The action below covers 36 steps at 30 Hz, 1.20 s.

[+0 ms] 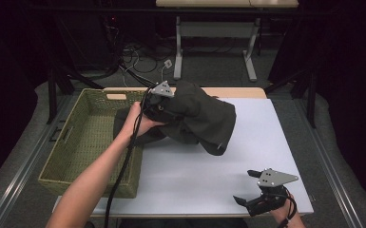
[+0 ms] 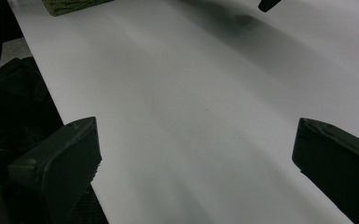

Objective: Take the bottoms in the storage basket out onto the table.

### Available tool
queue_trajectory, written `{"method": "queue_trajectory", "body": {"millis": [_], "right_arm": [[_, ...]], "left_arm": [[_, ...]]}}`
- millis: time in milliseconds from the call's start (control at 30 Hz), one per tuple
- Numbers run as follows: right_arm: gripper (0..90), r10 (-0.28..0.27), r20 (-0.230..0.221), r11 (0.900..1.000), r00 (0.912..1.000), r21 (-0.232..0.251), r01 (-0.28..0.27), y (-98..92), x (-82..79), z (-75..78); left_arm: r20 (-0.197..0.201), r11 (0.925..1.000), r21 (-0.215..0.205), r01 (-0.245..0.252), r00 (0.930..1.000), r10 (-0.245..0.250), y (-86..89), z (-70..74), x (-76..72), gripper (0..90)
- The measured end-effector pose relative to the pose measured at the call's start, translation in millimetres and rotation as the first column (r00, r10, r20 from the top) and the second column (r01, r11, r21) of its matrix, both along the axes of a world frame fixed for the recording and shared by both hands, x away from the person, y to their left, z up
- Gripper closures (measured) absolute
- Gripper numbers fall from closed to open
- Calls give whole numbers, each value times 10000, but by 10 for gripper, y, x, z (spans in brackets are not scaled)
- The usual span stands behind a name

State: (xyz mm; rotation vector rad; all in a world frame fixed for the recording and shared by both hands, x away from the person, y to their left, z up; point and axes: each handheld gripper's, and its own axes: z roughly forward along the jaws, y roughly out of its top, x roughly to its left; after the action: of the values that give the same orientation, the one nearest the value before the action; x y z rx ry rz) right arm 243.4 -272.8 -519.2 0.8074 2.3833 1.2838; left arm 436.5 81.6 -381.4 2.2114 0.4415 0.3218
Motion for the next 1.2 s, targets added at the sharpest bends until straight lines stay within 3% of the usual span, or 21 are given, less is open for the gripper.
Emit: {"method": "queue_trajectory", "body": {"millis": [433, 633, 733, 1000, 1200], "right_arm": [[6, -37, -42, 10000, 10000, 37, 37, 7, 1, -4], [6, -38, 38, 9999, 10000, 95, 37, -2, -1, -2], [6, -50, 19, 9999, 10000, 98, 50, -2, 0, -3], [6, -10, 77, 10000, 10000, 32, 9, -4, -1, 4], [6, -82, 17, 10000, 10000, 3, 82, -21, -5, 12]], "left_arm": [[277, 9996, -203, 172, 9995, -166, -111, 104, -22, 558], [191, 9993, -290, 243, 9995, -238, -203, 104, -6, 556], [206, 9989, -398, 267, 9995, -259, -250, 85, 0, 555], [-203, 9979, -639, 64, 9998, -77, -318, -22, 42, 554], [-159, 9989, -462, 51, 9999, -59, -360, -79, 54, 551]]}}
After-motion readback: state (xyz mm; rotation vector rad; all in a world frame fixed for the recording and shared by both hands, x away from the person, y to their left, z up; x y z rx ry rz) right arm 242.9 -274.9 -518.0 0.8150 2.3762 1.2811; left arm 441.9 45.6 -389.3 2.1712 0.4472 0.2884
